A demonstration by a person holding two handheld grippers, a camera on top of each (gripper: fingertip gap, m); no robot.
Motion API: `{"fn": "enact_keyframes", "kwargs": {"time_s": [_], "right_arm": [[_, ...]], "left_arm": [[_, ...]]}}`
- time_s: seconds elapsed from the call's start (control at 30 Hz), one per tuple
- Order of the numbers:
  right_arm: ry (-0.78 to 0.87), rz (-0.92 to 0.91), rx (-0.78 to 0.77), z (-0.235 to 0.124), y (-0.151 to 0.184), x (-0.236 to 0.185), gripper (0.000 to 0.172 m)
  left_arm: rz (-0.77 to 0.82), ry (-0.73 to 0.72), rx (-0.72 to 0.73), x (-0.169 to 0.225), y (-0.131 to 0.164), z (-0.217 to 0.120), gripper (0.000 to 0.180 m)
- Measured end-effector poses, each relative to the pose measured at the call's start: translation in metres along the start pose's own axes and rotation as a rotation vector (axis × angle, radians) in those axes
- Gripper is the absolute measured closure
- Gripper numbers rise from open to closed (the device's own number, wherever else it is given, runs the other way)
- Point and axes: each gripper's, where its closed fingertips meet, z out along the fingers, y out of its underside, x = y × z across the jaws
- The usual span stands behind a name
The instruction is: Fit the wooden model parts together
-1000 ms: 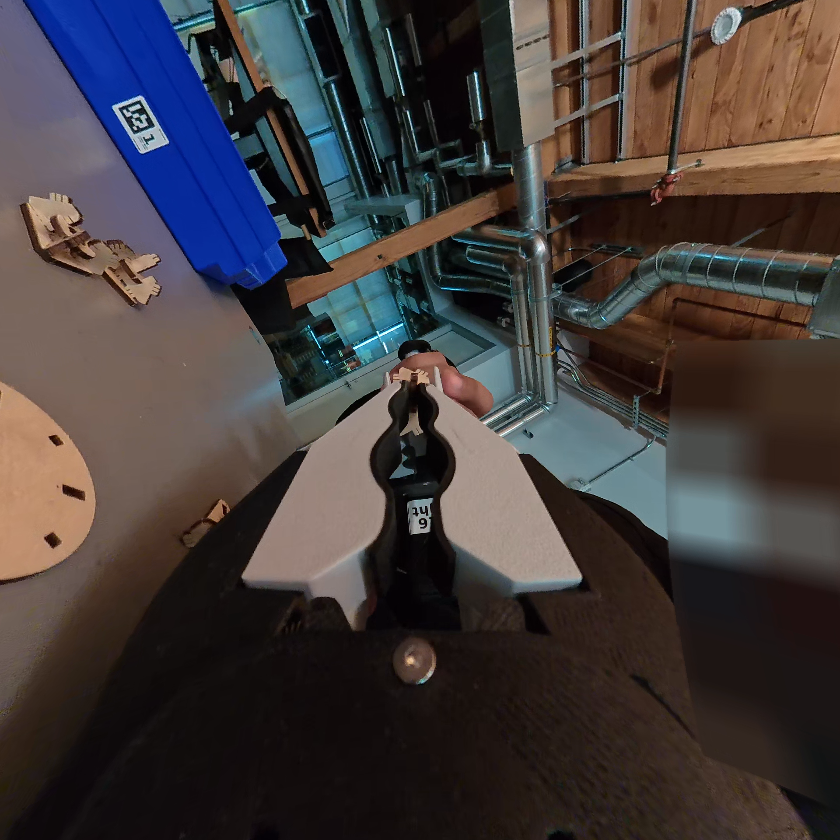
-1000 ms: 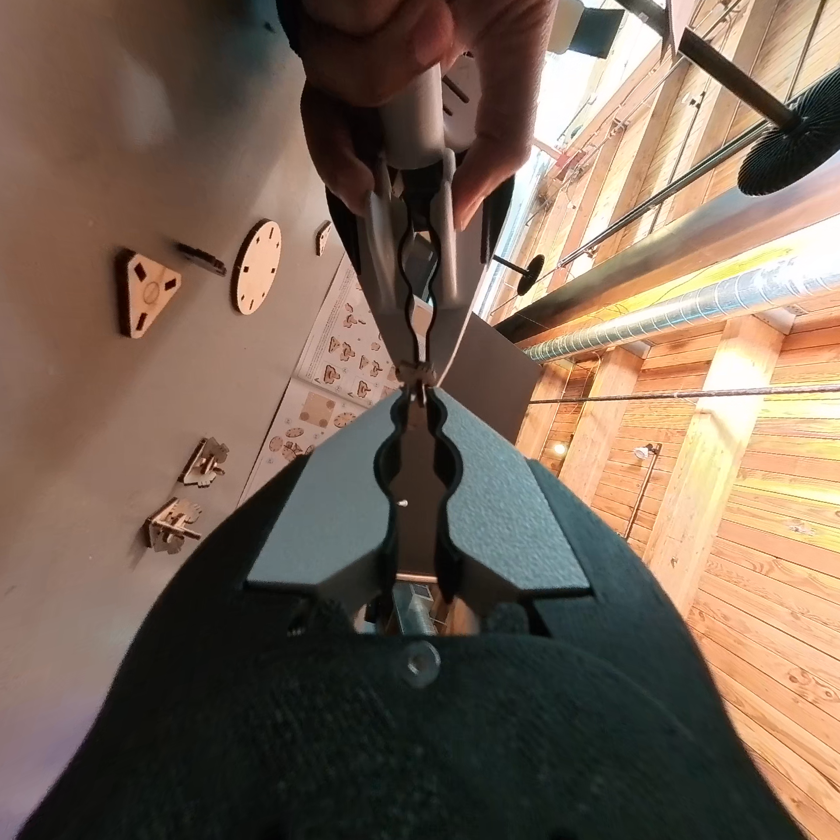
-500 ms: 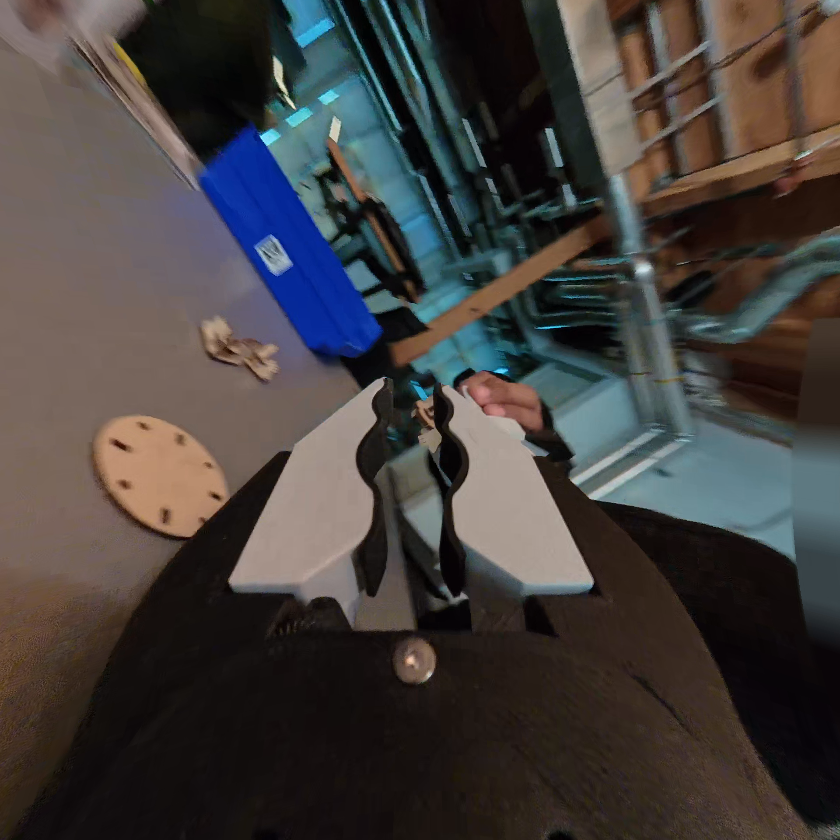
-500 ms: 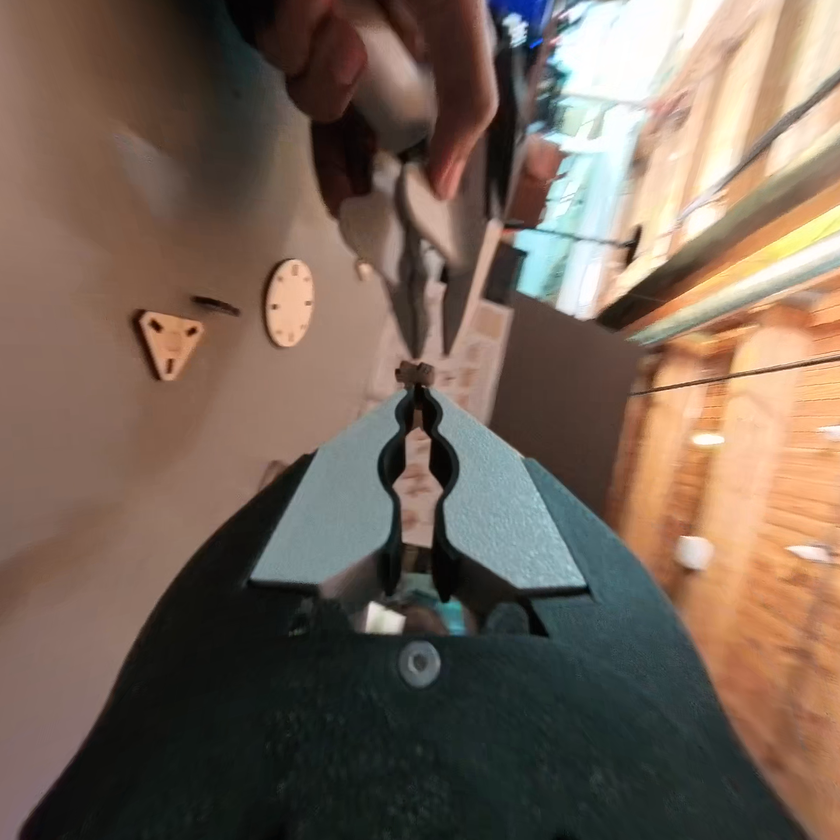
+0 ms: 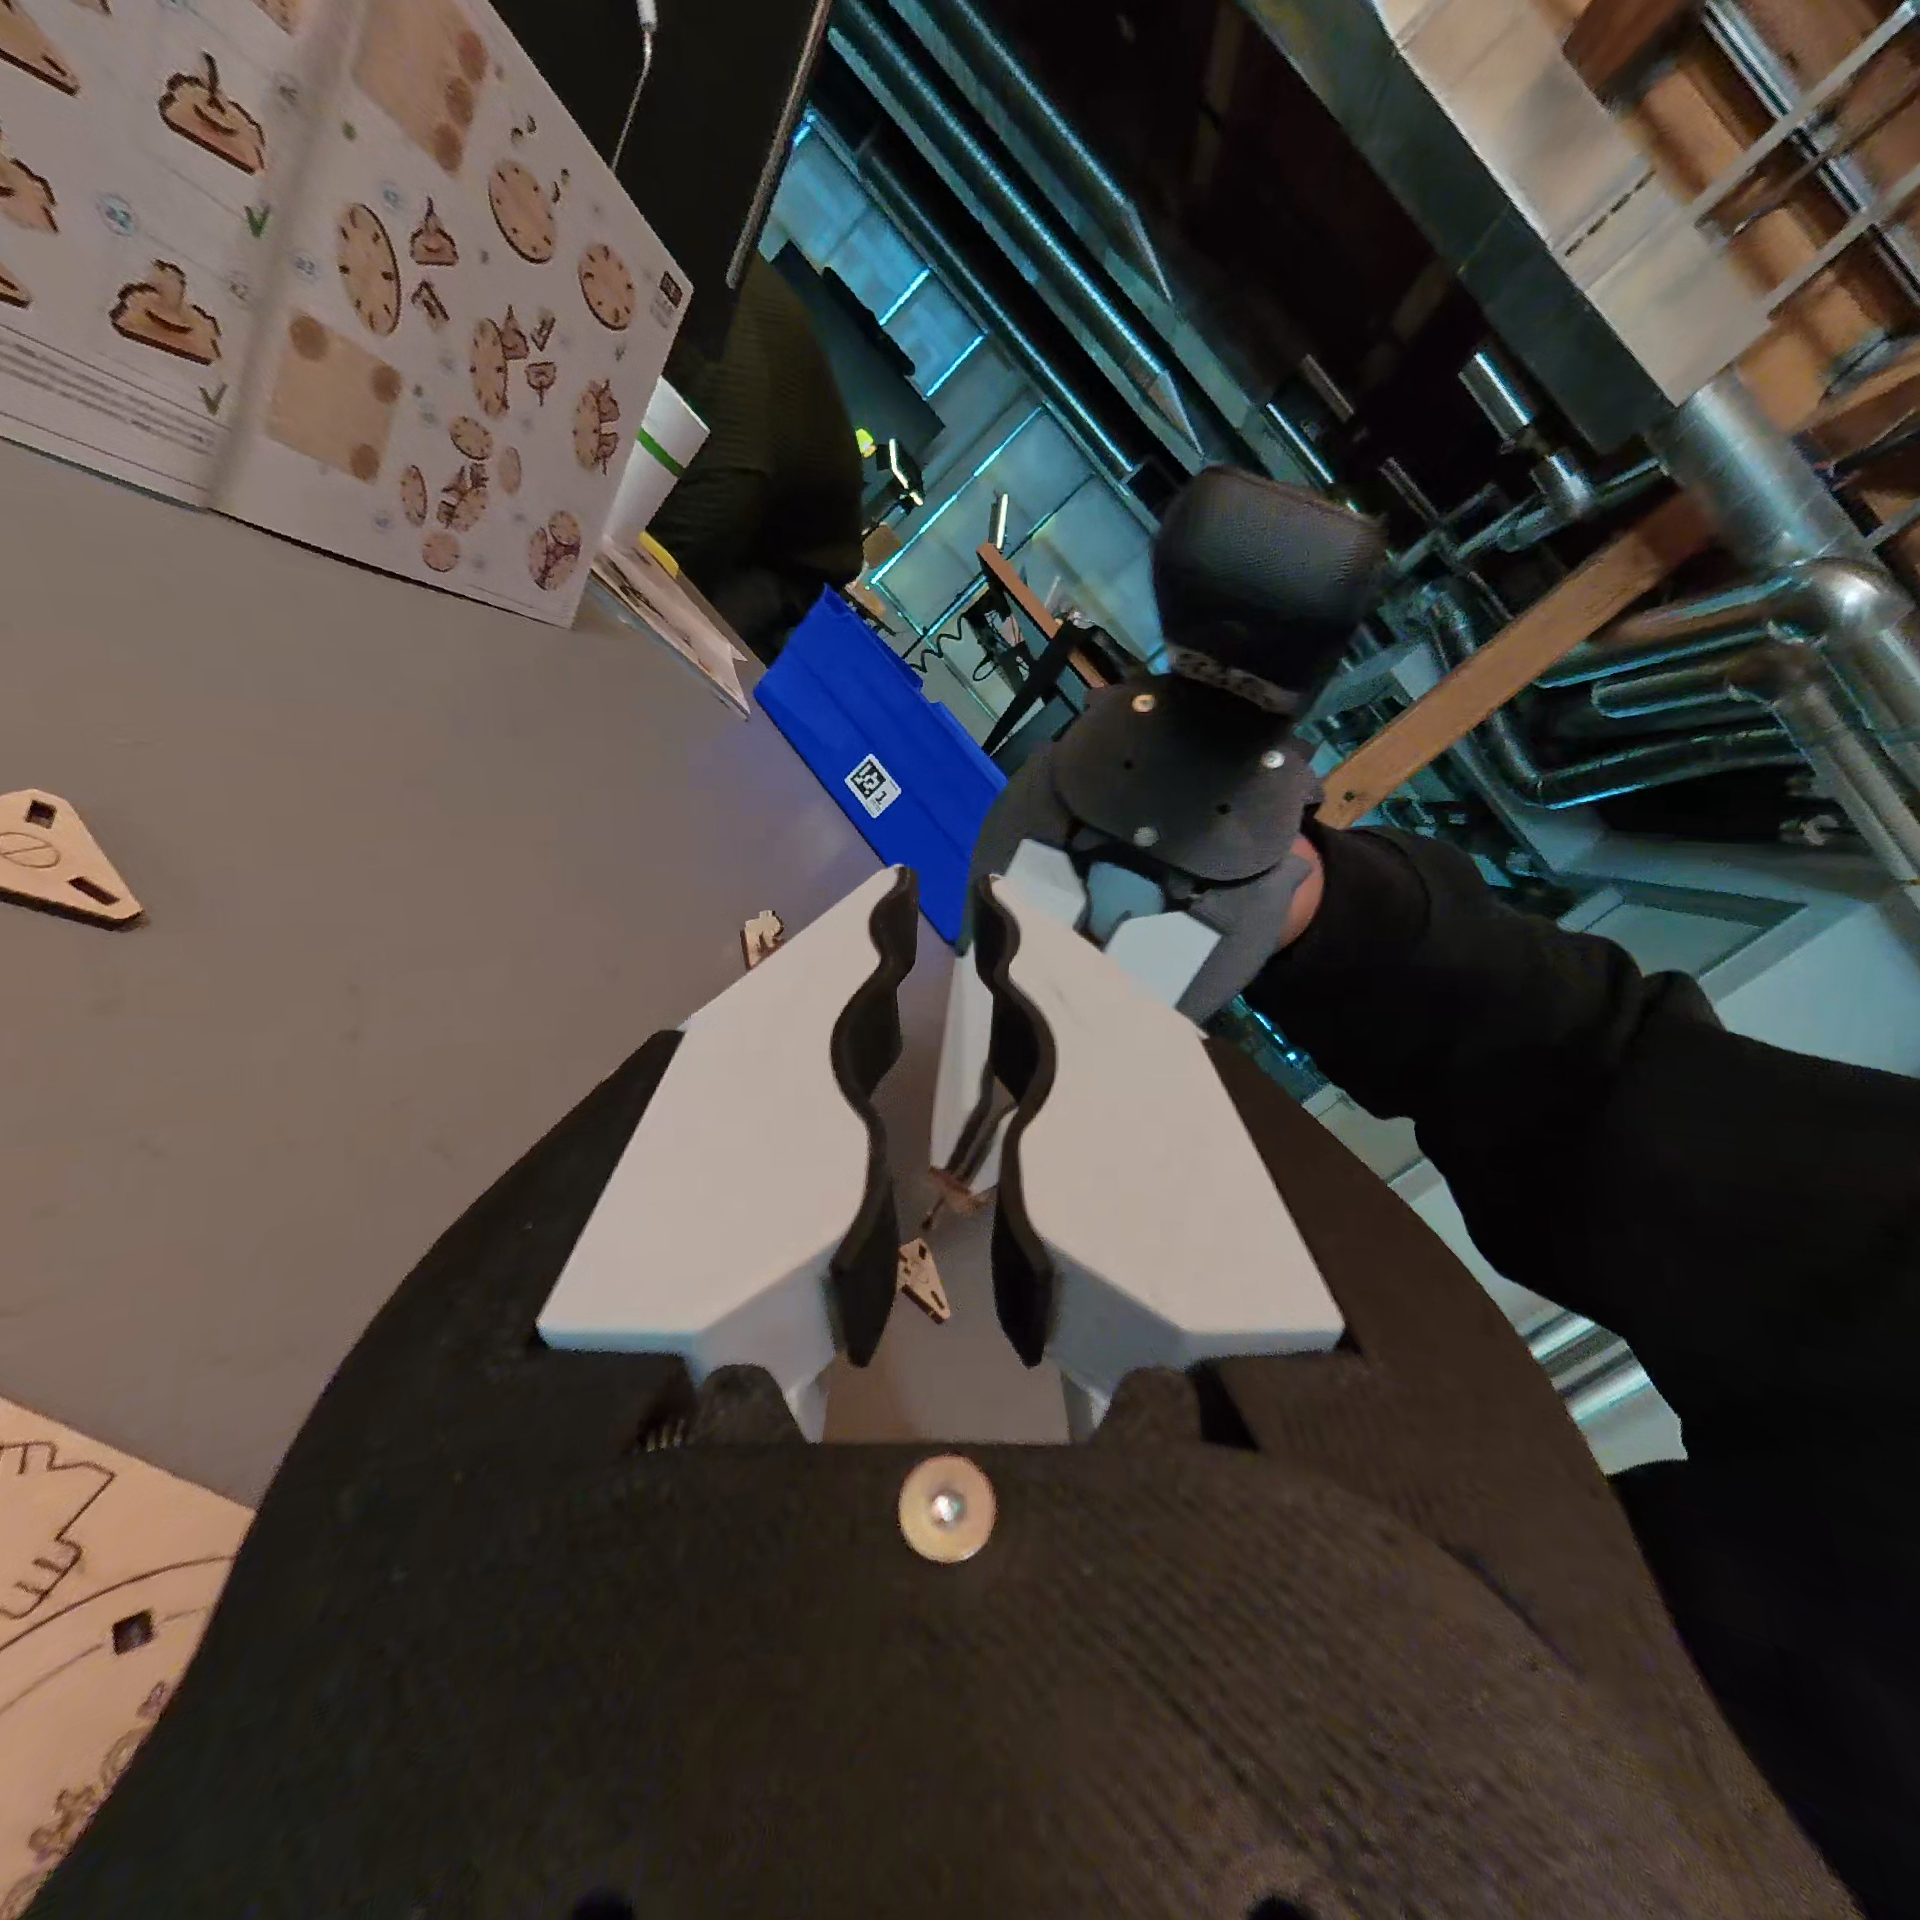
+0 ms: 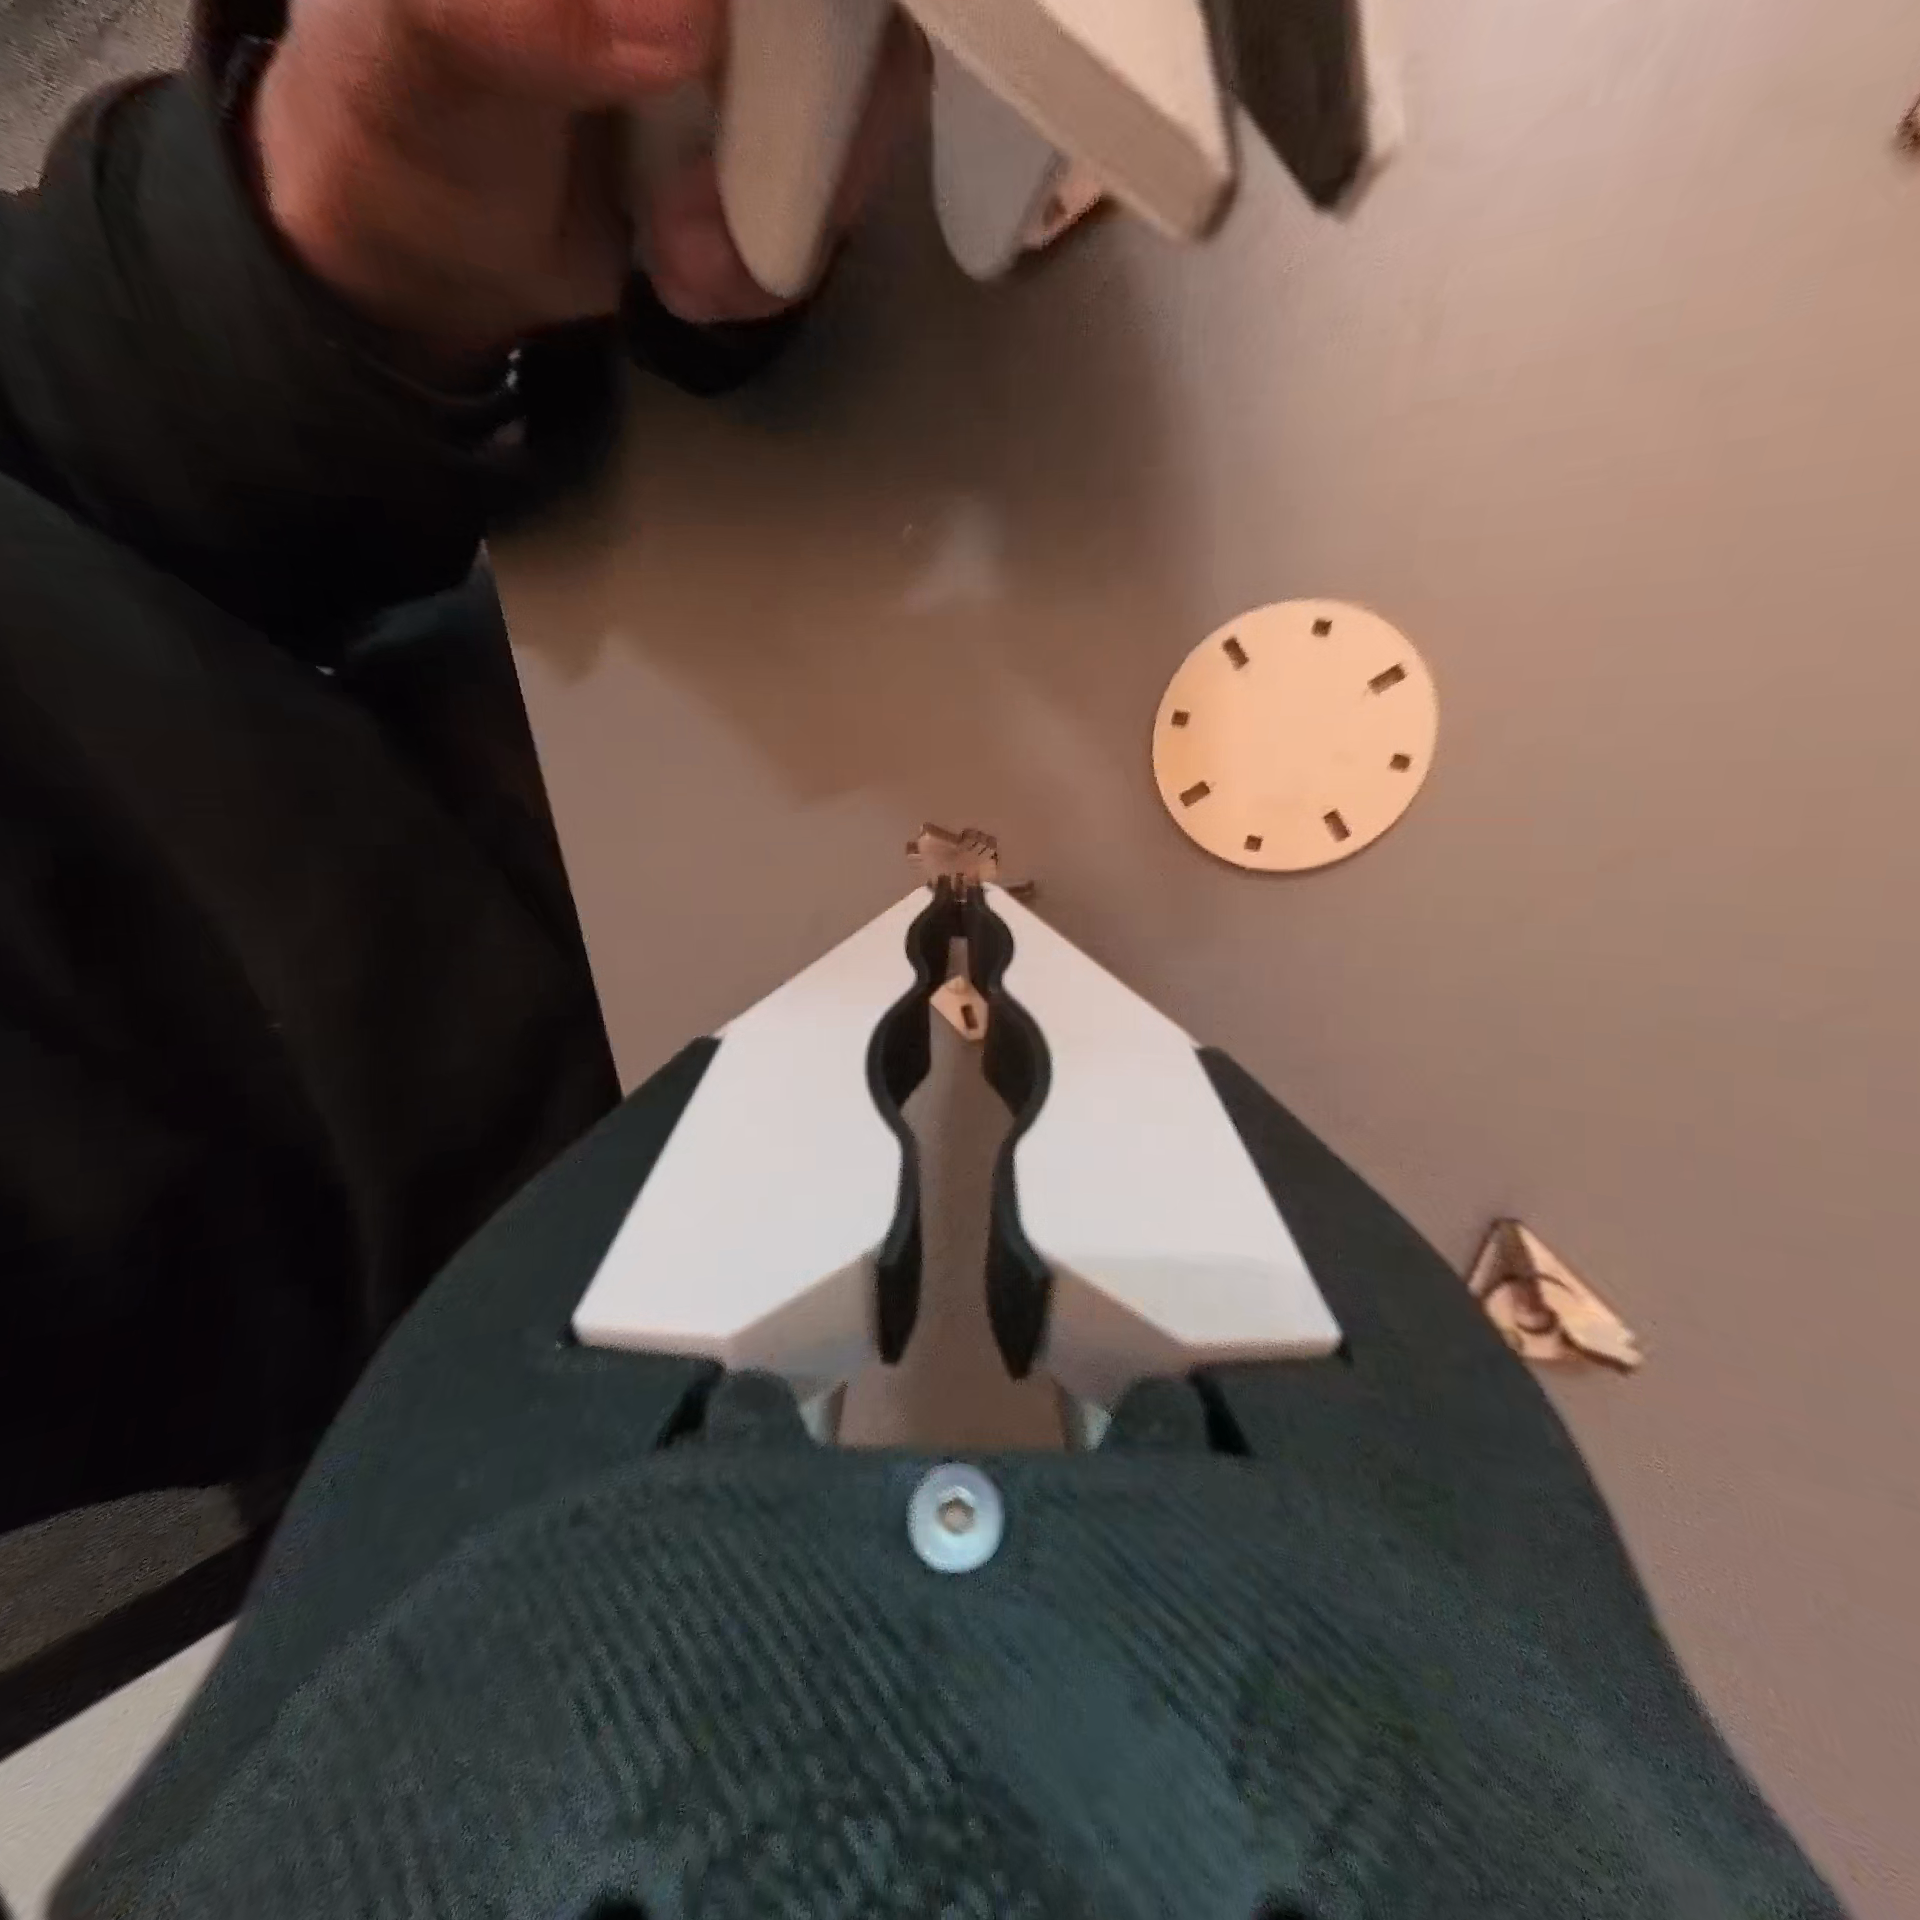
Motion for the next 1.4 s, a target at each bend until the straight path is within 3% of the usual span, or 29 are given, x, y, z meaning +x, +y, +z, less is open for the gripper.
{"fn": "enact_keyframes", "kwargs": {"time_s": [0.2, 0.6, 1.4], "right_arm": [[-0.002, 0.068, -0.086, 0.007, 0.005, 0.006, 0.172], [0.097, -0.085, -0.187, 0.011, 0.009, 0.005, 0.171], [0.132, -0.133, -0.259, 0.016, 0.012, 0.007, 0.171]], "left_arm": [[-0.013, 0.018, 0.01, 0.002, -0.002, 0.002, 0.172], [-0.034, 0.012, 0.023, -0.002, -0.004, 0.002, 0.174], [-0.042, 0.017, 0.021, -0.002, -0.004, 0.003, 0.176]]}}
